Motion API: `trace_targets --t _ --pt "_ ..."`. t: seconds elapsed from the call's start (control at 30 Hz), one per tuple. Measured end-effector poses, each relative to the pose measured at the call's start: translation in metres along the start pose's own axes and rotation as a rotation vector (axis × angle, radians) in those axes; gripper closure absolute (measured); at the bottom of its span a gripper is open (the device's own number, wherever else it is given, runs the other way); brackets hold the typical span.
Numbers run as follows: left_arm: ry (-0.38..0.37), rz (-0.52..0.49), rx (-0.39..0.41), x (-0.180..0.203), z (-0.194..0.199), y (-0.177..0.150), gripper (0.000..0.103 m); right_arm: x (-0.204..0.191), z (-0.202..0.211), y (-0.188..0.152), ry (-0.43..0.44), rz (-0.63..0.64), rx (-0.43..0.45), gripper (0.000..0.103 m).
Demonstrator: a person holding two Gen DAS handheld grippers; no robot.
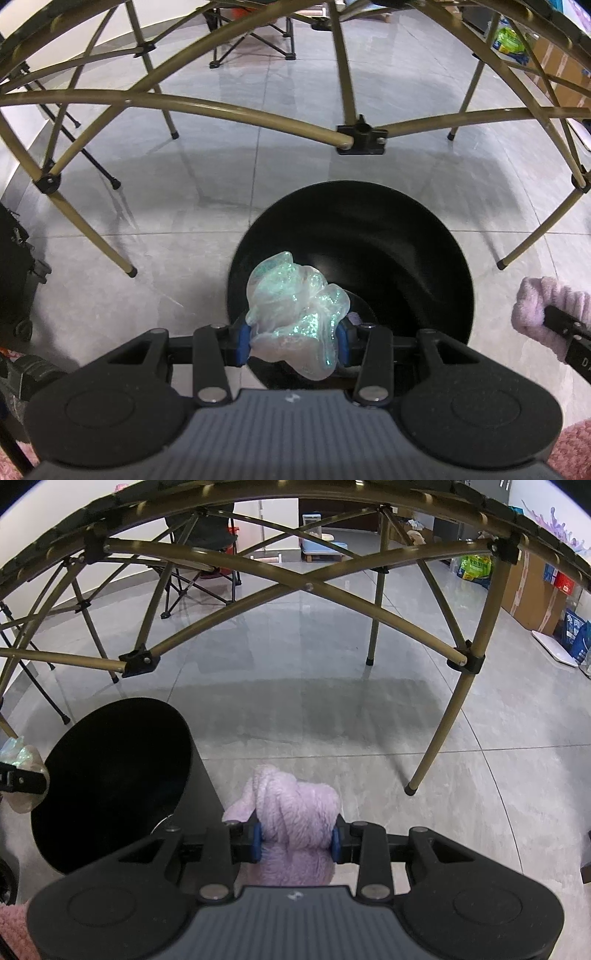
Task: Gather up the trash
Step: 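Lift both held items off the table and carry them down toward the black bin, then open the left tool over the bin to drop the clear plastic bag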
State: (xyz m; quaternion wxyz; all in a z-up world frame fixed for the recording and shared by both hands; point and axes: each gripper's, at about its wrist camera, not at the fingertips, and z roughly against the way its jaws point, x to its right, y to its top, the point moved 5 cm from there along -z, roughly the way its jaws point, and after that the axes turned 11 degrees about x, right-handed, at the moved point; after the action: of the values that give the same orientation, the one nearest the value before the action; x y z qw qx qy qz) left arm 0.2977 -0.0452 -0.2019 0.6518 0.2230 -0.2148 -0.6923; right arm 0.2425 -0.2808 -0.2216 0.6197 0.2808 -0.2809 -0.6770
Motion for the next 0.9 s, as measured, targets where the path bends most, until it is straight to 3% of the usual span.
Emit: trace_targets --t 0.43,0.9 --pt "-0.045 -0.047 -0.034 0.050 -0.014 0.004 0.060 0.007 -0.003 -0.002 -0.009 -0.005 -0.006 0.071" --pt "-0.043 -0.052 -0.082 0.065 -0.031 0.003 0.059 0.012 -0.009 -0.005 -0.005 -0.009 -0.019 0.071"
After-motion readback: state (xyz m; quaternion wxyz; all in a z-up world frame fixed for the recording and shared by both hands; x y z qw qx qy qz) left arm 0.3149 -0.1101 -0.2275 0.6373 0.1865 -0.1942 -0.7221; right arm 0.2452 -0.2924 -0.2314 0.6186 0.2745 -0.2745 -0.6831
